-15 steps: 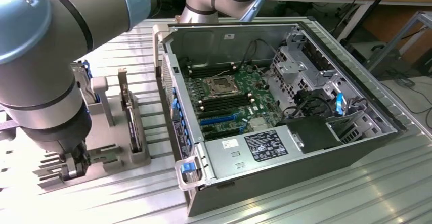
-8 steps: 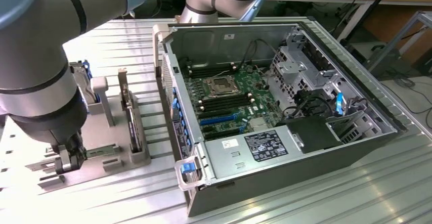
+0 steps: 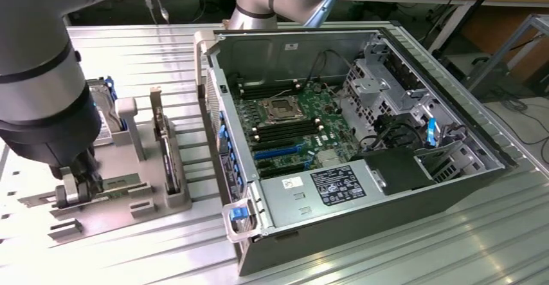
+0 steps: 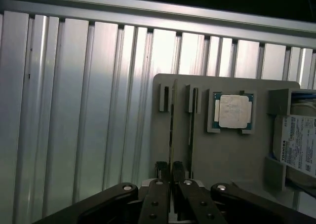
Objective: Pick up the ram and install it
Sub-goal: 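Pick up the ram and move it above insertion slot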
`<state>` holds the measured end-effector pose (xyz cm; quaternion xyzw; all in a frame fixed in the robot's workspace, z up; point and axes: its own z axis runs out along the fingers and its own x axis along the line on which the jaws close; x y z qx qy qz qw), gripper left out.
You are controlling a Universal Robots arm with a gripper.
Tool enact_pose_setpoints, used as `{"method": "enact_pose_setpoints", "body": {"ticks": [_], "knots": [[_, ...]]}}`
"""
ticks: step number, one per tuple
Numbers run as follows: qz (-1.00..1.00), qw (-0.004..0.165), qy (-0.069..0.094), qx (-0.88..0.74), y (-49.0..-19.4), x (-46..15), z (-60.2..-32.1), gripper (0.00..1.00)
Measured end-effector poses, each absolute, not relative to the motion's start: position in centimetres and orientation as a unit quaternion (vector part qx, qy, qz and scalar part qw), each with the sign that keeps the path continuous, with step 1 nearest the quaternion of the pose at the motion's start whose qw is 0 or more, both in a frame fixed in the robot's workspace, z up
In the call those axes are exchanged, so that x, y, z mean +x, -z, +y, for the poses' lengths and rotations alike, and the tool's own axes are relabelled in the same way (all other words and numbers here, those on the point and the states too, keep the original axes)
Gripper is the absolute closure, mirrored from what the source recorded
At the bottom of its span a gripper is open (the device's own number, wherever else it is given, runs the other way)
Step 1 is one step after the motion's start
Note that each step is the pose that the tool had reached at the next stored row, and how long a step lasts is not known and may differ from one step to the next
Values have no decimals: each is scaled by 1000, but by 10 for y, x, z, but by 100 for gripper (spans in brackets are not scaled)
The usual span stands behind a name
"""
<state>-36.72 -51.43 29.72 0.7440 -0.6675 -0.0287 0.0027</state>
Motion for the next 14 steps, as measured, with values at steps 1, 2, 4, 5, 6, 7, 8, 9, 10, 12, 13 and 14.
{"method": "enact_pose_setpoints", "body": {"ticks": [1,2,4,5,6,7,8,9,10,12,13,14], "knots": [[-668,3,29,744,-302,-367,-514,86],[-668,3,29,744,-305,-367,-514,86],[-668,3,29,744,-318,-367,-514,86],[-668,3,29,744,-321,-367,-514,86],[-668,3,29,744,-324,-367,-514,86],[-668,3,29,744,-330,-367,-514,86],[-668,3,29,744,-335,-367,-514,86],[-668,3,29,744,-339,-367,-514,86],[-668,3,29,744,-342,-367,-514,86],[-668,3,29,744,-349,-367,-514,86],[-668,3,29,744,-353,-367,-514,86],[-668,3,29,744,-356,-367,-514,86]]}}
